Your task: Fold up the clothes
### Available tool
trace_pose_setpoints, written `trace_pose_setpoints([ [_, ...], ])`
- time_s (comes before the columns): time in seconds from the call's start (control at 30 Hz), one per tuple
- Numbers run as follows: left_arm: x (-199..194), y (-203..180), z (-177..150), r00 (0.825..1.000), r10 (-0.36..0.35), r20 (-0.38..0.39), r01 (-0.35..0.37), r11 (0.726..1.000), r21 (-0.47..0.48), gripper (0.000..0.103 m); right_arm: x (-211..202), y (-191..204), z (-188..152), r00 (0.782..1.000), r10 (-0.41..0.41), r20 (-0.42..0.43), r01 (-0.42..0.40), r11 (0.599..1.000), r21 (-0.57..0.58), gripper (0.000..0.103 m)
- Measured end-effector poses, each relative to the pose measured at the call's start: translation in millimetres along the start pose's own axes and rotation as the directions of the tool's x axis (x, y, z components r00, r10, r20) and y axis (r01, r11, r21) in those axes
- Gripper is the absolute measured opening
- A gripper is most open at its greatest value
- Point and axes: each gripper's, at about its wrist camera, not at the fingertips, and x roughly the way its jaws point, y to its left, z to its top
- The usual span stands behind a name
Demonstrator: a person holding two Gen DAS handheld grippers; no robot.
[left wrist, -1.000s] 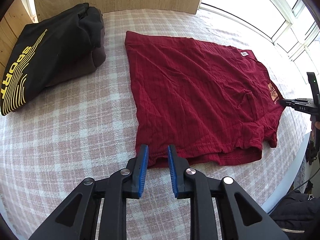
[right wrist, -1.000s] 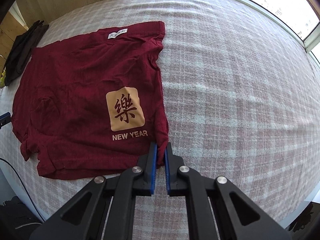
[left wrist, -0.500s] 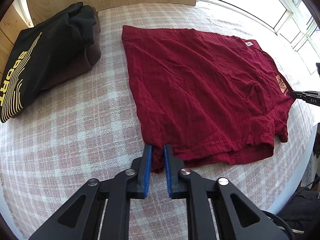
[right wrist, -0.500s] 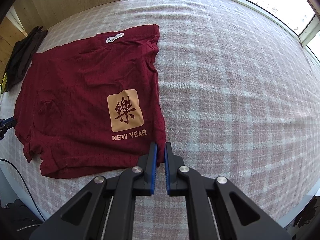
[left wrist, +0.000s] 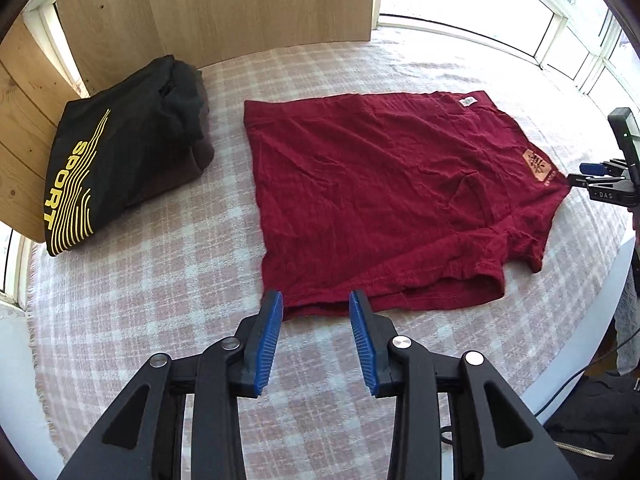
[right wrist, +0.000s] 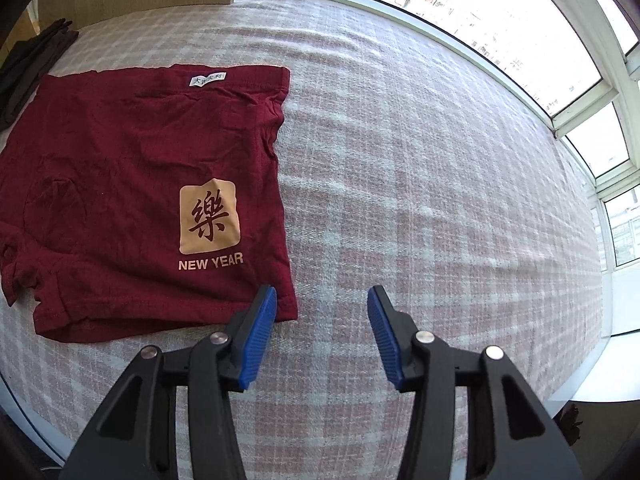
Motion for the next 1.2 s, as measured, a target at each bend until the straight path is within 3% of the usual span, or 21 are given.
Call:
trace_pose_setpoints([
  [0.07, -6, -29, 1, 0.999, -0.039, 0.027, 0.039, 0.999, 0.010, 0.040, -7, 0, 2, 0.999, 0.023, 0.025, -0.022, 0.999, -0.027, 0.047],
  [0.3, 14, -145, 11, 0.996, -0.079, 0.039, 0.077, 0.996, 0.038, 0.040, 4, -51, 18, 0.982, 0.181, 0.058, -0.175, 0.981, -0.088, 0.047],
  [0.37, 23, -171, 12, 0.997, -0.080, 0.024, 0.079, 0.996, 0.032, 0.040, 12, -61, 23, 0.980, 0.190, 0.052, -0.184, 0.978, -0.102, 0.047],
  [0.77, 59, -246, 39, 1.000, -0.001, 0.003, 0.001, 0.999, 0.051, 0.040, 39, -73, 45, 0.967, 0.252, 0.038, -0.240, 0.951, -0.194, 0.047],
  [1.07, 65, -260, 52, 1.000, -0.008, 0.007, 0.008, 1.000, 0.028, 0.040, 64, -67, 88, 0.960, 0.277, 0.025, -0.266, 0.939, -0.218, 0.047],
  [1.2, 67, -285, 69, 0.998, -0.056, 0.023, 0.055, 0.997, 0.055, 0.040, 76, -58, 107, 0.962, 0.274, 0.011, -0.263, 0.933, -0.246, 0.047],
])
